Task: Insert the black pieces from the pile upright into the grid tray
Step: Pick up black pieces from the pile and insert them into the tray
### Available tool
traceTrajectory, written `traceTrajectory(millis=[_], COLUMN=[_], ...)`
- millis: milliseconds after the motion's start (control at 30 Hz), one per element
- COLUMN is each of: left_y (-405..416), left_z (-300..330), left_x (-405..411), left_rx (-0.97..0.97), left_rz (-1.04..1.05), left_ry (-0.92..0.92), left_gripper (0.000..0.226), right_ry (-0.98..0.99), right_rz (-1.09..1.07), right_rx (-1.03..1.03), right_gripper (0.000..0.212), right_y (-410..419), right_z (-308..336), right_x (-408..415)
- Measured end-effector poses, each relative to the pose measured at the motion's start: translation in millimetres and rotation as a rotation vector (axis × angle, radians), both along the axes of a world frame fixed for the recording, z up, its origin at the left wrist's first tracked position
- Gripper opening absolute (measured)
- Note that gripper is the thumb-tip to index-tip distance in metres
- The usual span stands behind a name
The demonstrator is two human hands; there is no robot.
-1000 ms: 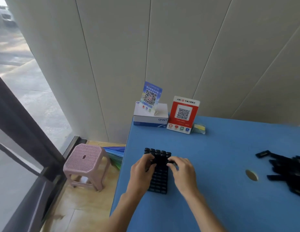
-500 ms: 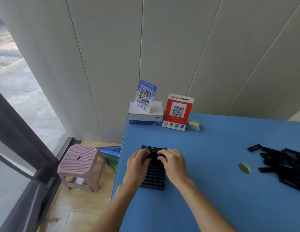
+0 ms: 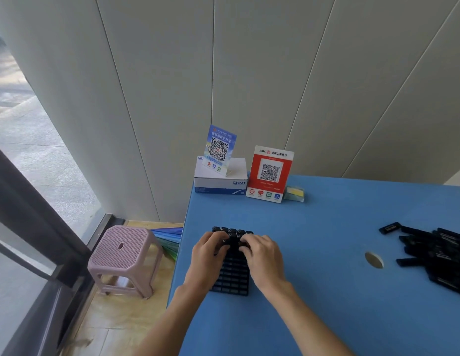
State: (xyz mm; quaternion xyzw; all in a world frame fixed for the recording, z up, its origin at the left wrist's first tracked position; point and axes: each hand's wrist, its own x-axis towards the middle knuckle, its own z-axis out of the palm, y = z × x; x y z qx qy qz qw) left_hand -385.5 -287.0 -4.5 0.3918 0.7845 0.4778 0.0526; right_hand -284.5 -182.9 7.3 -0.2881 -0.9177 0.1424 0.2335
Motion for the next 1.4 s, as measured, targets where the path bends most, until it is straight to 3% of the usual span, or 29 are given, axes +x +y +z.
traceTrajectory(millis=[667,1067,1400], left_y=[8,2,15], left_z=[-6,-2,-2], left_x=[-9,-7,49], left_rx=[-0.149,-0.185,-0.141], left_rz=[0.087,0.031,-0.121], left_ry=[0.395,0.47,0.529], left_gripper=[0.029,0.04,0.035], right_ry=[0.018,-0.093,-0.148], right_rz=[-0.037,-0.063,-0.218], right_rx=[0.04,0.079,0.124], right_gripper=[0.023,0.026,0.034], right_y=[12,9,16], right_z=[-6,4,17], right_x=[18,30,116])
